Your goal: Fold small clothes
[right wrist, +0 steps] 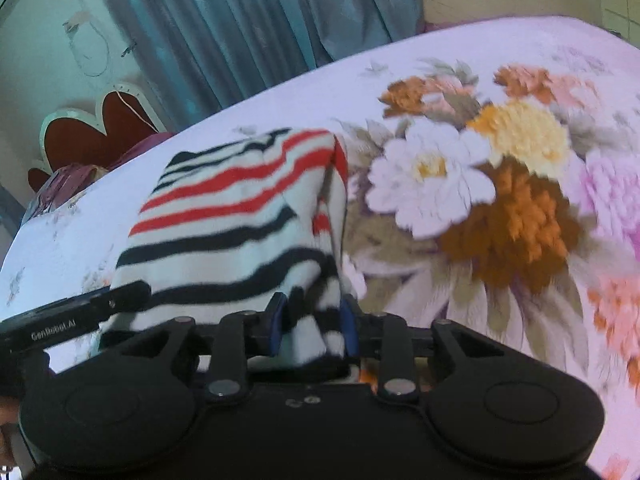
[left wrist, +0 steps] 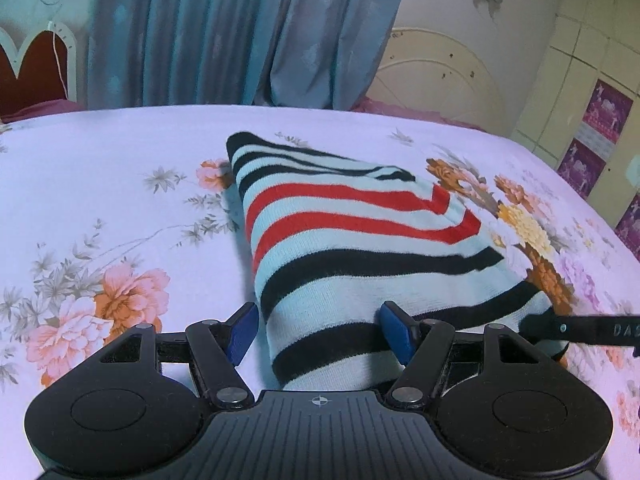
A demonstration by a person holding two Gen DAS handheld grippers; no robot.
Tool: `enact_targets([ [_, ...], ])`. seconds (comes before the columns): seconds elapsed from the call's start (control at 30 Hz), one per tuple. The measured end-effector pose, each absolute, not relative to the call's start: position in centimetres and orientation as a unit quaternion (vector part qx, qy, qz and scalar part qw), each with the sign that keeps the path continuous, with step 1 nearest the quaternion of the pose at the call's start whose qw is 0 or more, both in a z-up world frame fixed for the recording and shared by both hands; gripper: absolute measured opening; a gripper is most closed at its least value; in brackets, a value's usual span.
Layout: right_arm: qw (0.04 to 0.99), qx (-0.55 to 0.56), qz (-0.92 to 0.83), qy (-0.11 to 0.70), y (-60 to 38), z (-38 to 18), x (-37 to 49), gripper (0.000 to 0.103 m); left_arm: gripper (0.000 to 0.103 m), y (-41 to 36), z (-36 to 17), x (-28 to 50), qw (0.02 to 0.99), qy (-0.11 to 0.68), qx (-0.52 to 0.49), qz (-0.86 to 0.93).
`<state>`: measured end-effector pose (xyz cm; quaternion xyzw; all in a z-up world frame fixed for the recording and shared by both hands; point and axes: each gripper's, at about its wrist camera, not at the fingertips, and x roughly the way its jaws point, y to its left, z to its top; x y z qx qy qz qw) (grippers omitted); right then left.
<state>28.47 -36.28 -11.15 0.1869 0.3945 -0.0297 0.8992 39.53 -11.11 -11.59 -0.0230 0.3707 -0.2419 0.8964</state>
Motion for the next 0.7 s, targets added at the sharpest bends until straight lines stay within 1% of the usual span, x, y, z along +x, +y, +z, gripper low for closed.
enact_targets([
  [0.03,0.897,0.188,-0.034,0.398,-36.4,-11.7,28.4,0.022,0.068,-11.1,-11.8,39.6,0.894,0.374,-0.025,-0.244],
  [0.07,0.892,0.199,-0.038,0.404,-36.7,-12.5,28.3,0.022,0.070,-11.0,-11.9,39.8,0.893,0.377,-0.028,-0.245],
  [0.13,0.885,0.228,-0.044,0.404,-37.4,-13.5,27.9,0.025,0.073,-11.0,-12.1,39.8,0.892,0.380,-0.031,-0.241],
  [0.23,0.887,0.227,-0.051,0.399,-37.2,-12.8,27.4,0.029,0.073,-11.2,-11.8,39.7,0.895,0.379,-0.025,-0.236],
  [0.3,0.894,0.221,-0.058,0.386,-36.9,-11.5,27.1,0.029,0.073,-11.4,-11.7,39.6,0.897,0.375,-0.014,-0.233],
  [0.43,0.921,0.164,-0.079,0.345,-35.2,-8.8,27.3,0.027,0.073,-11.5,-11.5,39.5,0.897,0.379,-0.014,-0.226],
  [0.5,0.927,0.142,-0.070,0.341,-34.0,-8.2,27.9,0.028,0.073,-11.8,-11.4,39.3,0.898,0.379,-0.007,-0.224],
  [0.57,0.926,0.123,-0.063,0.351,-32.8,-8.5,28.5,0.026,0.073,-12.0,-11.4,39.1,0.899,0.377,0.000,-0.222],
  [0.7,0.909,0.091,-0.094,0.395,-32.3,-11.0,29.1,0.024,0.073,-11.9,-11.5,38.8,0.897,0.382,0.000,-0.223],
])
